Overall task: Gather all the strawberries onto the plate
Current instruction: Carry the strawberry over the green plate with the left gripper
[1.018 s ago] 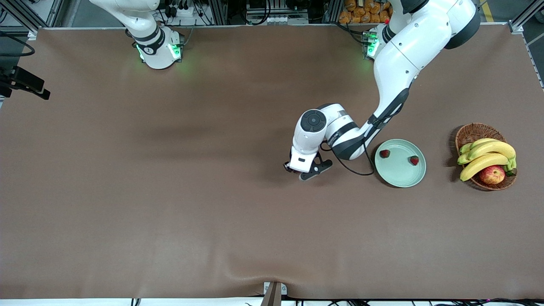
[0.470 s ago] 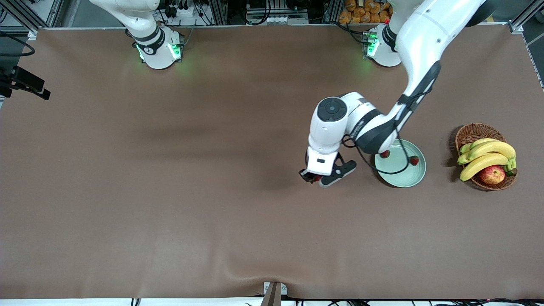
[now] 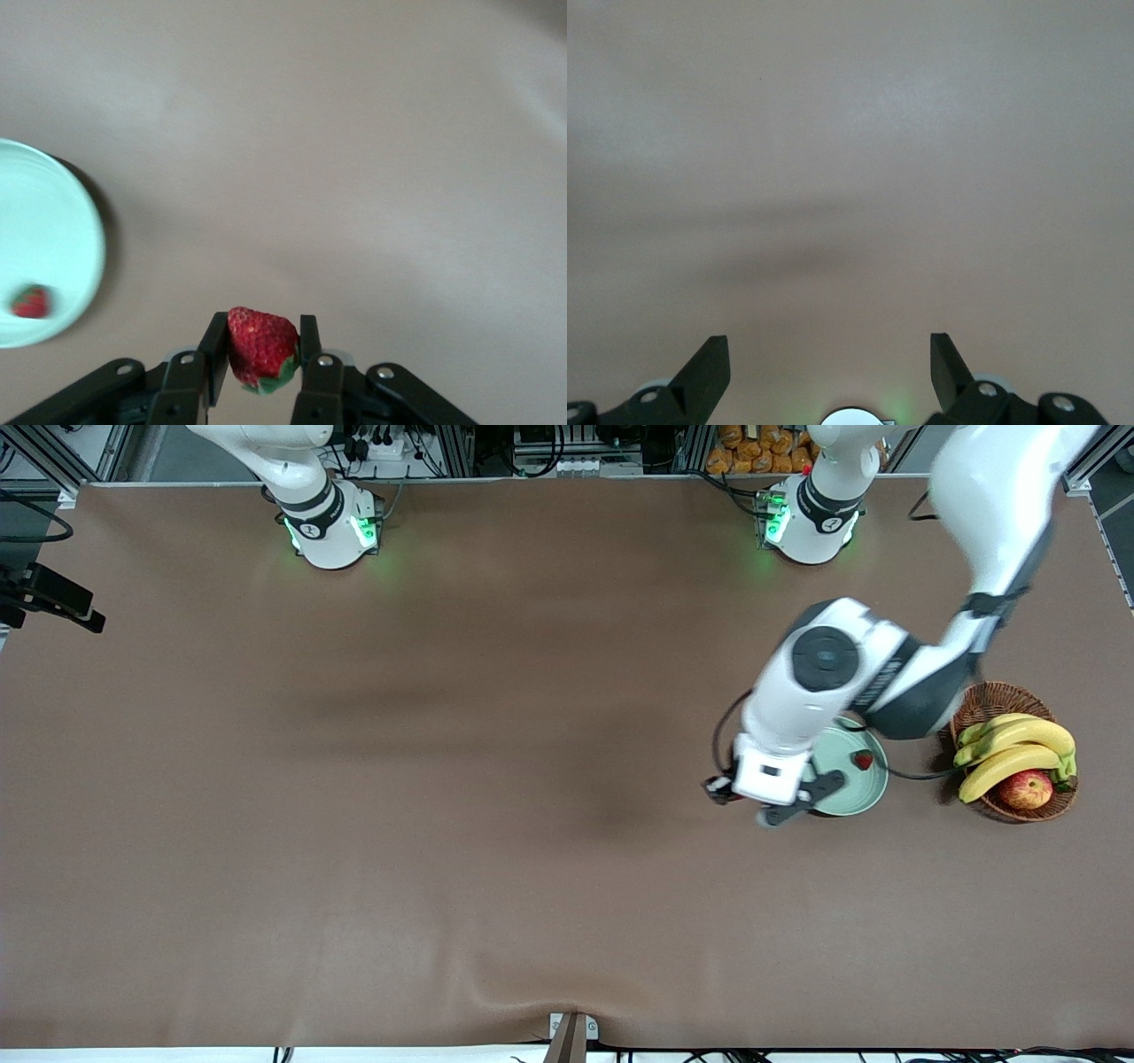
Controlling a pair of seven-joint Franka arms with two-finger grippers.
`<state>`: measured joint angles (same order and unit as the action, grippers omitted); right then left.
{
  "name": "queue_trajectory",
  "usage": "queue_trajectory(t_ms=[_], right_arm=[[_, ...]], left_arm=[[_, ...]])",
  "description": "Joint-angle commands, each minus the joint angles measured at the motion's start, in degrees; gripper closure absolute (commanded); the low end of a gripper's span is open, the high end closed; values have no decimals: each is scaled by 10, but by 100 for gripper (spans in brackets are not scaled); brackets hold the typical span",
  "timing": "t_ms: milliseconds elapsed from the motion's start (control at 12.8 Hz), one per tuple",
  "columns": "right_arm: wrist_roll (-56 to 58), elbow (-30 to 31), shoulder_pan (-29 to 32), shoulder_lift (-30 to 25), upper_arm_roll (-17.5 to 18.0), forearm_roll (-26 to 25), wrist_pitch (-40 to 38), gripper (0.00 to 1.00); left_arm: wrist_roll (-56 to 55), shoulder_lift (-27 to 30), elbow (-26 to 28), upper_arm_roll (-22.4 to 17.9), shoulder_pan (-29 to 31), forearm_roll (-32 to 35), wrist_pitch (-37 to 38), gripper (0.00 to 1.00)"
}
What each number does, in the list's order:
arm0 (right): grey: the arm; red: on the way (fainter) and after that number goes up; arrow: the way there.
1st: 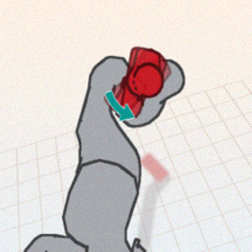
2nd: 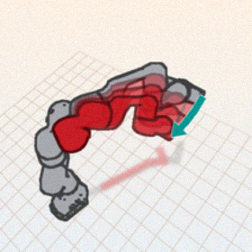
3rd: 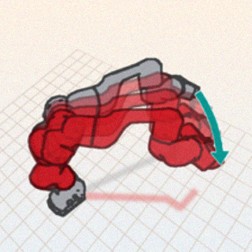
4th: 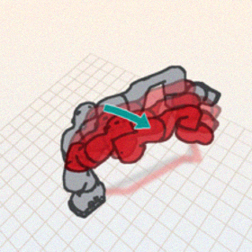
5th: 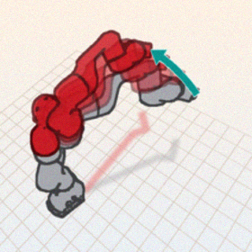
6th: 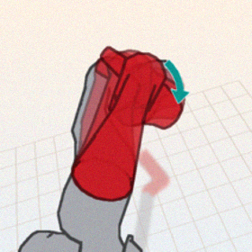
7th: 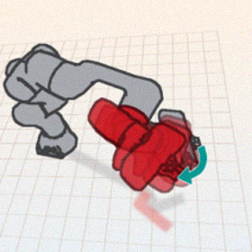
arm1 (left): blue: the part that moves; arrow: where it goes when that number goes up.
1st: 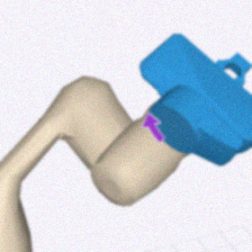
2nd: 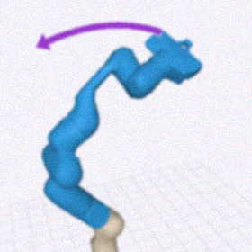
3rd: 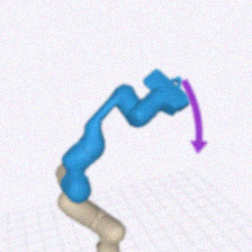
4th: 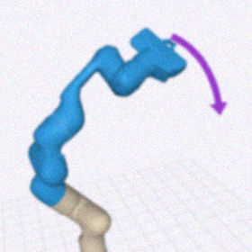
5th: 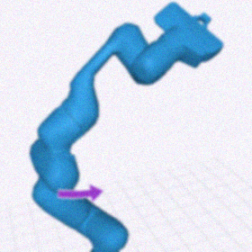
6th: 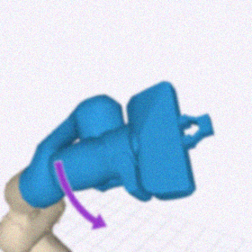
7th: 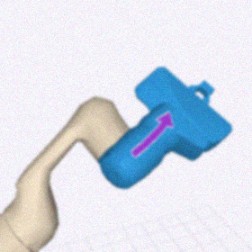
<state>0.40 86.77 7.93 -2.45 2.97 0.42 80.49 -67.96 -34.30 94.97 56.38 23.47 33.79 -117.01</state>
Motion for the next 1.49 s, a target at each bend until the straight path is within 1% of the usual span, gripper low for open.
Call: queue_trajectory(t_ms=[0,157,391,470,626,705,861,939,1018,1096,1174,1252,1409], right_arm=[[-7,-14,8,7,5,9,-7,0],[-7,-14,6,7,5,10,-6,0],[-7,-14,8,7,5,10,-6,0],[-7,-14,7,7,5,10,-6,0],[-7,-14,7,7,5,10,-6,0],[-7,-14,7,7,5,10,-6,0],[-7,-14,7,7,5,10,-6,0],[-7,-14,7,7,5,10,-6,0],[-7,-14,7,7,5,10,-6,0],[-7,-14,7,7,5,10,-6,0],[-7,-14,7,7,5,10,-6,0],[-7,-14,7,7,5,10,-6,0],[-7,-14,7,7,5,10,-6,0]], left_arm=[[80,12,20,36,67,-11,51,100],[148,13,33,37,105,-11,98,100],[248,14,71,51,180,-10,127,100],[265,13,86,52,200,-7,127,100],[274,13,108,49,209,8,121,100],[274,4,115,46,220,32,118,100],[274,-24,128,46,246,37,81,100],[274,-29,132,44,249,38,66,95],[274,-33,131,41,249,38,60,84],[274,-39,131,41,248,38,55,65],[274,-43,131,38,247,38,47,15],[271,-45,130,38,247,37,38,0],[265,-30,120,43,247,29,41,0]])
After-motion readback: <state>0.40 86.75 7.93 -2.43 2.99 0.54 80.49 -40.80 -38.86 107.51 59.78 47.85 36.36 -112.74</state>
